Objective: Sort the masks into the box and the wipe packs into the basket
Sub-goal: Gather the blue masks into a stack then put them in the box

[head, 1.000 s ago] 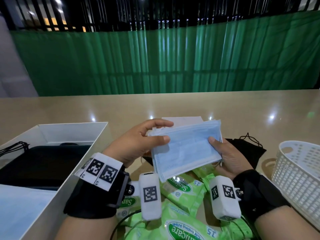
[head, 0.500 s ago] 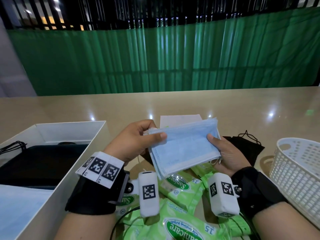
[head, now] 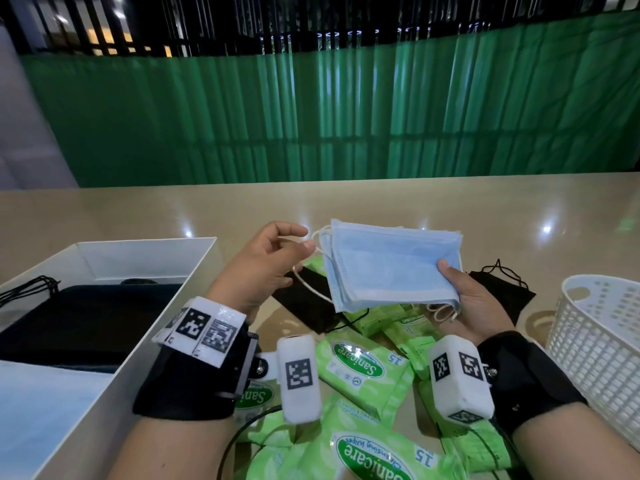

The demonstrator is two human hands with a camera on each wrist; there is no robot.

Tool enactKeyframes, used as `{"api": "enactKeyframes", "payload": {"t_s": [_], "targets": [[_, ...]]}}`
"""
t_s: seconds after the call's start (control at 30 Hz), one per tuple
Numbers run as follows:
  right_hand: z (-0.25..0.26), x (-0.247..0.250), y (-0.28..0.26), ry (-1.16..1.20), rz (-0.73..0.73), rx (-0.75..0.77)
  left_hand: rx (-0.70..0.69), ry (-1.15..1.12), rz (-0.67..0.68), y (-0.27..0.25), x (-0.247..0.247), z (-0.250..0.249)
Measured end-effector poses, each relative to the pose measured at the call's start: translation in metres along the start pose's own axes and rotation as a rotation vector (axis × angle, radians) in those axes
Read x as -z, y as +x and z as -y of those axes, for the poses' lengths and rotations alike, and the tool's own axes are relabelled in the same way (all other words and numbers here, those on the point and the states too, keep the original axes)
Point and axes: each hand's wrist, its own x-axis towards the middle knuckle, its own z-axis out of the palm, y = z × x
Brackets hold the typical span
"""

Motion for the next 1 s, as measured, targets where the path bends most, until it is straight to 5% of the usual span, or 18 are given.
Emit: {"api": "enactKeyframes", "payload": {"t_s": [0.37,0.73,0.87,1.0], "targets": [[-0.002,-0.004,-0.004,-0.047,0.030,-0.051,0.156,0.058,0.093,0.003,-0.007,0.011],[-0.001,0.007,0.004,0.035,0.010,-0.026,0.113,-0.637,0.055,-0.006,0.003,-0.010],[0.001,0.008,0.002,0.044,0.049,-0.057,0.204,-0.444,0.131,-0.009,-0.010,-0.007],[0.001,0.006,0.000,0.053,0.047,-0.077,0.082,-0.100,-0.037,-0.004,-0.017,-0.001]]}}
